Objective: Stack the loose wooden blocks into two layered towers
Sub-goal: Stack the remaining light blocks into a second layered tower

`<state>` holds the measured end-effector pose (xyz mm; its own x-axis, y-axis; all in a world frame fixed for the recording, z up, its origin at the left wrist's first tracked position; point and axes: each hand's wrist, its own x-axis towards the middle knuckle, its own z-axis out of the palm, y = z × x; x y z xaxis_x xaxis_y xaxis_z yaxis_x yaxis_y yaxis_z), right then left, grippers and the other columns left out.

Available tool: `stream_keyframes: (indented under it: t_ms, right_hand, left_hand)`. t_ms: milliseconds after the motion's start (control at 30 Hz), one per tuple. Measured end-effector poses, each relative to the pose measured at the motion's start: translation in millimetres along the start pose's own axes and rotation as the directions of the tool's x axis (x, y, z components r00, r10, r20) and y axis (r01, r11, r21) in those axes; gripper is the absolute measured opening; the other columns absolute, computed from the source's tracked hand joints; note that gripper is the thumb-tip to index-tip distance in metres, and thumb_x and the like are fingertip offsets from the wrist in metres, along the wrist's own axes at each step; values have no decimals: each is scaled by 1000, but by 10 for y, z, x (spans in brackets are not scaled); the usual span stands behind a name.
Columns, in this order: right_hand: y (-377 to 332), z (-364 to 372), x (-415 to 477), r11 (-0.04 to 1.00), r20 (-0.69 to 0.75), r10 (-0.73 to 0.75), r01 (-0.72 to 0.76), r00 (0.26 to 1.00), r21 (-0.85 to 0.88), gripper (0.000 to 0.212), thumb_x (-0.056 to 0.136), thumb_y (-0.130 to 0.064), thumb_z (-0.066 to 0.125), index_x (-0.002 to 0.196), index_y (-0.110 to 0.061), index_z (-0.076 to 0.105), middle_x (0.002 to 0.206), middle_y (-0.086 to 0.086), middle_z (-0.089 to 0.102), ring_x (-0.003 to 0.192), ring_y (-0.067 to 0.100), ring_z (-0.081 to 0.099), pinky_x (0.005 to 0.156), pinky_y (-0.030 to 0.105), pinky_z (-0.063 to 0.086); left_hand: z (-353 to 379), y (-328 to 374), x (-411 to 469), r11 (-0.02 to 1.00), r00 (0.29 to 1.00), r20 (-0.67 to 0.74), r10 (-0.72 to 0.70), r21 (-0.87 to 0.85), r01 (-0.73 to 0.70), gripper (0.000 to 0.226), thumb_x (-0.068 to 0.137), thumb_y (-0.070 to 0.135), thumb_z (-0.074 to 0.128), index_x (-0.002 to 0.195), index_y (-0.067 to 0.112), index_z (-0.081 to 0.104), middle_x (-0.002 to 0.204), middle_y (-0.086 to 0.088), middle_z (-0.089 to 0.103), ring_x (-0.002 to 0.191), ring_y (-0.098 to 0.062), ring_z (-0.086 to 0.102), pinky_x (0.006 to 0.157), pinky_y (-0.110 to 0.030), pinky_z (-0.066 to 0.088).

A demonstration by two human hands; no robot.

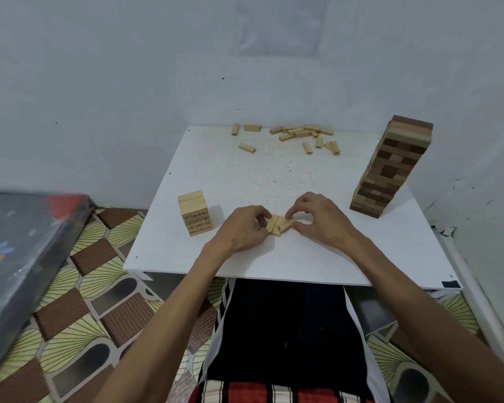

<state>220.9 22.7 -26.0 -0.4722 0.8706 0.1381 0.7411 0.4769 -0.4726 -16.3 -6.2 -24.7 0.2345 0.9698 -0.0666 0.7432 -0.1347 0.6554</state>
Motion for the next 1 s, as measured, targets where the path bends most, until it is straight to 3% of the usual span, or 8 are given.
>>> stream_keyframes:
  t_ms: [133, 233, 333, 433, 633, 767, 900, 1000]
  right_hand:
    - [61, -3, -40, 997, 71, -66, 68, 995, -38, 13, 94, -29, 70, 102, -38, 74, 114, -17, 55, 103, 8, 50, 82, 34, 49]
    - [113, 22, -74, 998, 59, -54, 51, 997, 47, 20, 92, -28, 71, 109, -37, 71, 113, -16, 55, 101, 6, 53, 81, 27, 47]
    - [108, 25, -110, 990, 60, 26, -34, 998, 133, 43, 86, -39, 75, 126, -37, 59, 113, -19, 54, 104, 0, 48, 81, 19, 39]
    - [97, 79, -124, 992, 102, 66, -77, 993, 101, 63, 79, -59, 79, 134, -39, 56, 109, -21, 52, 105, 1, 40, 85, 13, 33]
    - [125, 123, -92, 987, 89, 75, -87, 993, 138, 60, 79, -60, 80, 132, -38, 63, 104, -21, 54, 107, -1, 40, 85, 18, 31]
    - [121, 95, -65, 990, 123, 68, -82, 990, 114, 59, 77, -63, 79, 130, -43, 62, 105, -21, 51, 108, 3, 41, 95, 30, 39]
    - [132, 113, -51, 991, 120, 57, -70, 991, 110, 61, 77, -67, 77, 132, -45, 62, 107, -20, 50, 109, 4, 40, 99, 34, 39]
    - [152, 134, -62, 991, 100, 41, -53, 994, 123, 59, 76, -68, 77, 129, -45, 63, 109, -19, 49, 110, 3, 40, 99, 34, 38]
  left_hand:
    - [-32, -11, 16, 997, 997, 78, 9, 76, -14, 64, 86, 29, 69, 145, 26, 47, 109, 17, 65, 80, -3, 52, 78, -28, 44]
    - [-77, 11, 81, 992, 989, 149, 21, 119, -39, 77, 83, 37, 77, 151, 29, 40, 108, 18, 65, 86, -7, 52, 81, -28, 43]
    - [-120, 28, 159, 985, 978, 207, 34, 159, -67, 81, 83, 38, 80, 153, 28, 40, 104, 17, 63, 84, -2, 50, 80, -27, 39]
    - [-165, 35, 233, 987, 971, 236, 39, 144, -75, 70, 83, 38, 81, 145, 27, 51, 98, 18, 65, 80, 3, 52, 73, -24, 38]
    - [-117, 25, 234, 995, 984, 172, 45, 78, -59, 53, 76, 42, 87, 123, 29, 67, 89, 14, 67, 72, 0, 55, 70, -24, 42]
    - [-56, 17, 210, 996, 993, 109, 53, 69, -60, 51, 73, 45, 88, 118, 31, 69, 86, 13, 66, 71, 0, 54, 67, -25, 39]
    - [16, -6, 161, 992, 995, 30, 93, 81, -95, 54, 73, 53, 85, 121, 33, 70, 90, 12, 63, 87, -9, 55, 76, -34, 49]
    - [61, -37, 147, 985, 993, -5, 115, 127, -113, 57, 72, 59, 83, 123, 36, 70, 100, 9, 57, 98, -13, 49, 82, -35, 46]
